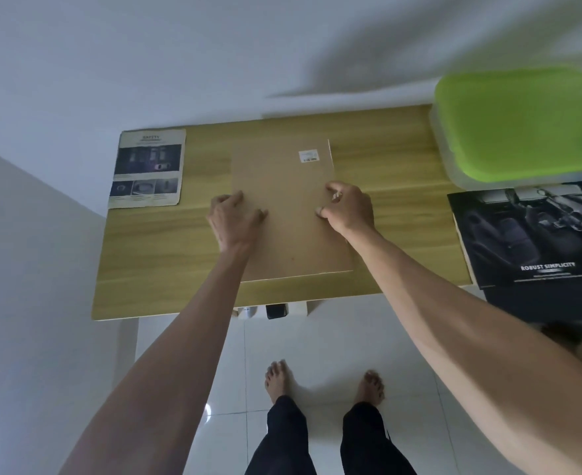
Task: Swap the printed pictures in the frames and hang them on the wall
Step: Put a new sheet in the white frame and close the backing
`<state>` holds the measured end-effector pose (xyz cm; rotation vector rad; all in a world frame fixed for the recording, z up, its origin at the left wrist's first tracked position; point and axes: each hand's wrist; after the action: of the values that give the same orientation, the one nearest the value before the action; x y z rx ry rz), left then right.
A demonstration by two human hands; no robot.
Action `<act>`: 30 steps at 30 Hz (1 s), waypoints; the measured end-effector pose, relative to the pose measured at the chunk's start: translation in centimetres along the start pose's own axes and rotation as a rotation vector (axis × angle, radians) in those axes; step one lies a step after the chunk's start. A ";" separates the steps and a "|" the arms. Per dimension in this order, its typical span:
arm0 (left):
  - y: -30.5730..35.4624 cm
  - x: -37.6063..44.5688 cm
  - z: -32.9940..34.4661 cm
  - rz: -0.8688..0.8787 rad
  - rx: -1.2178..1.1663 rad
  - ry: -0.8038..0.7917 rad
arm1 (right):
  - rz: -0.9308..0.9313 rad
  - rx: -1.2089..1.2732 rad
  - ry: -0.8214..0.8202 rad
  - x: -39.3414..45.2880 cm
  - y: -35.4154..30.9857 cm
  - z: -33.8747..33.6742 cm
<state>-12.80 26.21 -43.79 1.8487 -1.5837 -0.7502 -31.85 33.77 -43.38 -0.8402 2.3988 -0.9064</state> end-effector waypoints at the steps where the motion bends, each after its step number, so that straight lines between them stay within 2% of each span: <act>1: -0.3 0.2 -0.1 0.002 0.002 -0.001 | -0.002 -0.010 0.004 0.0 -0.1 0.4; 12: -1.3 0.4 1.1 0.041 0.067 -0.066 | 0.038 -0.126 0.019 0.7 0.6 2.2; 20: -1.4 0.8 1.8 0.051 0.079 -0.044 | 0.083 -0.153 -0.003 1.9 0.2 3.1; 30: -1.2 0.9 2.6 0.033 0.162 -0.027 | 0.038 -0.270 0.028 2.4 0.7 3.6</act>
<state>-13.79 25.28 -46.42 1.9279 -1.7332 -0.6506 -31.80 30.99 -46.79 -0.8790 2.5906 -0.5904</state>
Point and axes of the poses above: each hand's wrist, its own x-axis towards the middle knuckle, its own z-axis out of the palm, y = z × x, and after that the axes turned 11 degrees about y, right-handed
